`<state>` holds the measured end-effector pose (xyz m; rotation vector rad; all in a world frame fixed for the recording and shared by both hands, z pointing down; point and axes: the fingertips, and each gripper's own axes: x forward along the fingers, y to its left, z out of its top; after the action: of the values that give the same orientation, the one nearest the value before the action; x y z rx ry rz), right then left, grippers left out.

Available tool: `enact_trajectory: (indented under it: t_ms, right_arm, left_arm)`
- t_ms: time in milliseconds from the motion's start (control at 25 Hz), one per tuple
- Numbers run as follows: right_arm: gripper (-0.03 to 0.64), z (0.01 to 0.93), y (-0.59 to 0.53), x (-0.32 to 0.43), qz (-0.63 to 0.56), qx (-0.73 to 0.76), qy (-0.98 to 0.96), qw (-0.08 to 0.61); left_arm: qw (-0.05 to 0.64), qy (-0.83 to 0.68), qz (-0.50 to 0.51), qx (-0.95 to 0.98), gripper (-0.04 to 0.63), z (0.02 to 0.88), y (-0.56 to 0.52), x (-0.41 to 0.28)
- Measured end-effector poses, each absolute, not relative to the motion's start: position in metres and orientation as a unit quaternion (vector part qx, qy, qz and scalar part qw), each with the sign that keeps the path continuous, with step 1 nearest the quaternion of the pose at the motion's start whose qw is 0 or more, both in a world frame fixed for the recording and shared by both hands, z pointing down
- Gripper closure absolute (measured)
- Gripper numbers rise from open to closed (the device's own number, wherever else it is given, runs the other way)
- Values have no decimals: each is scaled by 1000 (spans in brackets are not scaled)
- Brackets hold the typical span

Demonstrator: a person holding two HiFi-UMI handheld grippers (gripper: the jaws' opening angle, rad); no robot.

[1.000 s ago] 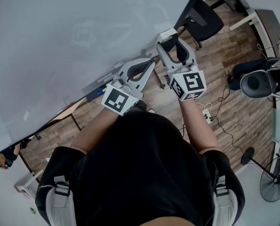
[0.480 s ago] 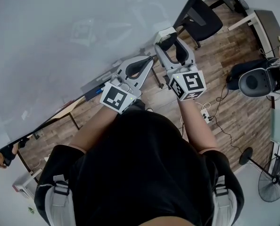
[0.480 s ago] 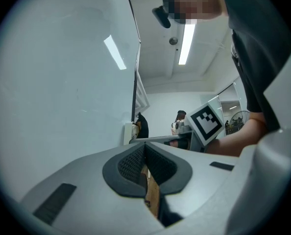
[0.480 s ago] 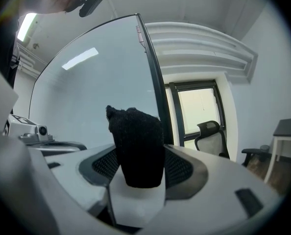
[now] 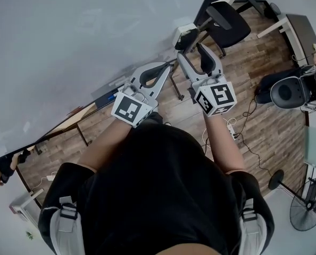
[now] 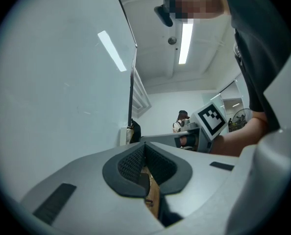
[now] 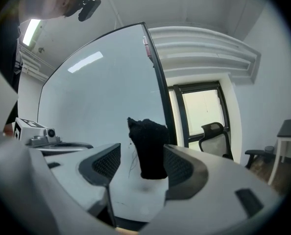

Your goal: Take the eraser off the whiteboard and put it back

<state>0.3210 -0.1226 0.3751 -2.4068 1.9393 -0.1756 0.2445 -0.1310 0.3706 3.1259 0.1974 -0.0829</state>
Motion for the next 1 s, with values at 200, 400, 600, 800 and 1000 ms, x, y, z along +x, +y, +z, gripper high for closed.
enact_trajectory:
  t_ms: [200, 400, 600, 800, 1000]
  right_arm:
    - [357, 364, -104, 298, -53, -758, 649, 18]
    - [360, 356, -85, 278, -38, -747, 663, 18]
    - [396, 345, -67, 257, -16, -734, 679, 17]
    - [465, 334, -48, 230, 4, -715, 699, 10]
    - [572, 323, -28, 211, 25, -709, 704, 11]
  left_arm:
    - [3, 54, -25, 998, 600, 363, -117, 229]
    - [-2, 42, -25, 999, 600, 352, -107, 213]
    - [-11, 35, -34, 999, 600, 346, -98, 196]
    - [-15, 25, -43, 999, 600, 337, -83, 177]
    - [-15, 24, -43, 999, 600, 331, -64, 164]
